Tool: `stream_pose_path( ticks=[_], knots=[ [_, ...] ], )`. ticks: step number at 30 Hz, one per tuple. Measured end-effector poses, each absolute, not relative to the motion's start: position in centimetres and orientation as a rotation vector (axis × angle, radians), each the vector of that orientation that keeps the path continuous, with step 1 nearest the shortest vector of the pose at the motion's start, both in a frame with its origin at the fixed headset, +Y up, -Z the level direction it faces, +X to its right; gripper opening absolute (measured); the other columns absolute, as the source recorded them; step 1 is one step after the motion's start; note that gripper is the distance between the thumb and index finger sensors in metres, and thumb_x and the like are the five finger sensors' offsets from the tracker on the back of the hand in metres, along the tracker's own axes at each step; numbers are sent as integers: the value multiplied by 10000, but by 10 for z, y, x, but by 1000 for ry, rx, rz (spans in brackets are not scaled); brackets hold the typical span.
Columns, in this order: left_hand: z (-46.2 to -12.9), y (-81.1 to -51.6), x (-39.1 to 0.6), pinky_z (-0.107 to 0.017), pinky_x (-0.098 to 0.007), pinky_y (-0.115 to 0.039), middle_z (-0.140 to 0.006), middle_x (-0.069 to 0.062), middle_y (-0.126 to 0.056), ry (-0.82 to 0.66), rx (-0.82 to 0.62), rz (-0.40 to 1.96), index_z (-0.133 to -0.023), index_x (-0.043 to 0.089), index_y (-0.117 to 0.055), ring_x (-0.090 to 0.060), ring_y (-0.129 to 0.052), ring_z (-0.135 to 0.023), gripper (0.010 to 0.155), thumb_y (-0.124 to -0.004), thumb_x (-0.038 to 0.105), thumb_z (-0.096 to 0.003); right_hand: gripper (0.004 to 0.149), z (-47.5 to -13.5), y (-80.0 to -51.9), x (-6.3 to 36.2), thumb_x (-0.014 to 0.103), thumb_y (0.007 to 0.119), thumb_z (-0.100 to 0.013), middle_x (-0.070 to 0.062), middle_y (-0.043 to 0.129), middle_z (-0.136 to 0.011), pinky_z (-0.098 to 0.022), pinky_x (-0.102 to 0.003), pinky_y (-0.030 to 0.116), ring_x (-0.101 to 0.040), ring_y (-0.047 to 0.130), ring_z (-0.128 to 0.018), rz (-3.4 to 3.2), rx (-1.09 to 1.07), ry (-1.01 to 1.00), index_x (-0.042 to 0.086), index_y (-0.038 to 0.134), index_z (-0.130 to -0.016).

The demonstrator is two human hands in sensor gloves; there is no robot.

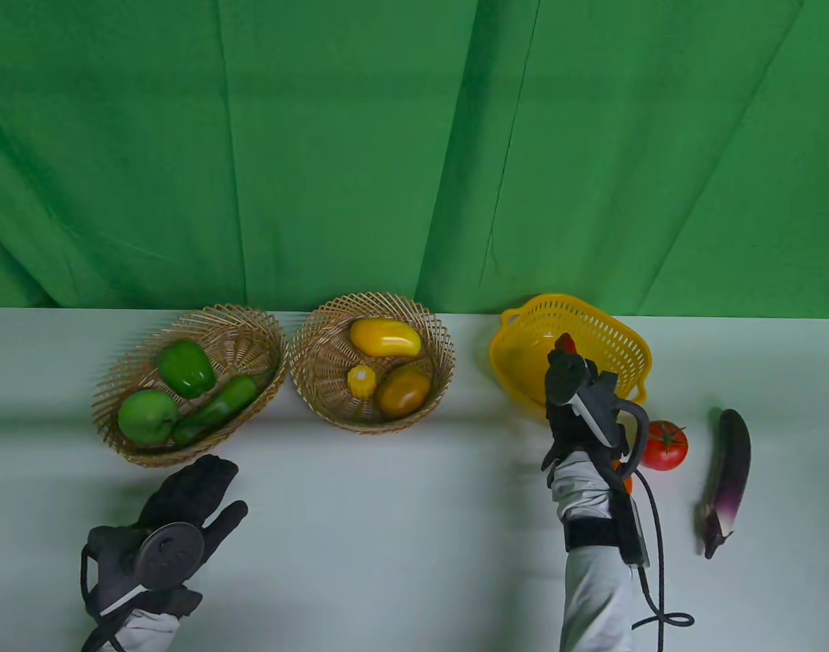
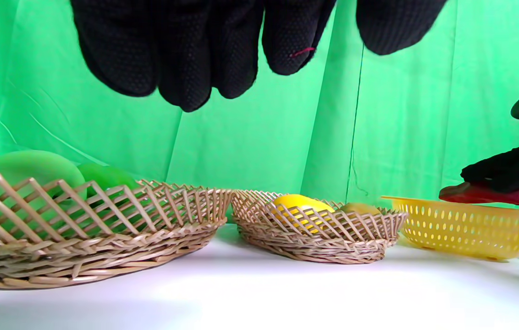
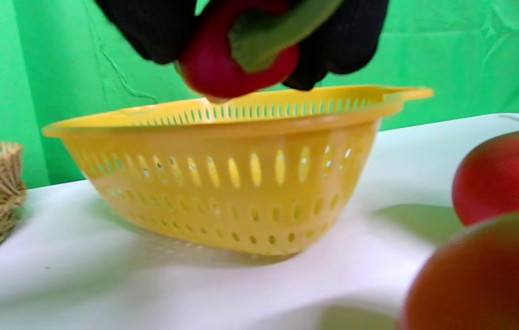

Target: Place 10 objects into 3 containers, with green background

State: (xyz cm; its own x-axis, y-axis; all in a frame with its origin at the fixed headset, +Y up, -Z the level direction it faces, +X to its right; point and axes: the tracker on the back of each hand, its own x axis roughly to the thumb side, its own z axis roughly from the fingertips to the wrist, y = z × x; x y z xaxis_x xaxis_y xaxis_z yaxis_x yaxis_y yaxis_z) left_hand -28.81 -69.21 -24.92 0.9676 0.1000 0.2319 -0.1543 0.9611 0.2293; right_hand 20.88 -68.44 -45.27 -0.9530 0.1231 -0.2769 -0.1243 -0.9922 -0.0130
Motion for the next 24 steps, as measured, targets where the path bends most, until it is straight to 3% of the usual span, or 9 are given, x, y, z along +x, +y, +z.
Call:
stream_pose_path(
  ticks=[8, 24],
  knots=[
    [-250, -692, -289, -628, -546, -756, -1116, -131, -745, -211, 247, 123, -1117, 262, -601, -374, -845, -963, 648, -620, 592, -560, 601, -454, -690, 220, 388, 701, -591, -160, 464, -1207, -774, -542, 580, -425, 635, -994, 2998, -439, 3, 380, 430, -1127],
    [-250, -693, -289, -628, -547, -756, -1115, -133, -746, -220, 255, 122, -1117, 262, -602, -373, -846, -963, 647, -620, 592, -560, 661, -413, -660, 239, 502, 664, -576, -190, 459, -1212, -781, -621, 507, -481, 572, -1031, 2963, -276, -138, 296, 422, -1156]
  ],
)
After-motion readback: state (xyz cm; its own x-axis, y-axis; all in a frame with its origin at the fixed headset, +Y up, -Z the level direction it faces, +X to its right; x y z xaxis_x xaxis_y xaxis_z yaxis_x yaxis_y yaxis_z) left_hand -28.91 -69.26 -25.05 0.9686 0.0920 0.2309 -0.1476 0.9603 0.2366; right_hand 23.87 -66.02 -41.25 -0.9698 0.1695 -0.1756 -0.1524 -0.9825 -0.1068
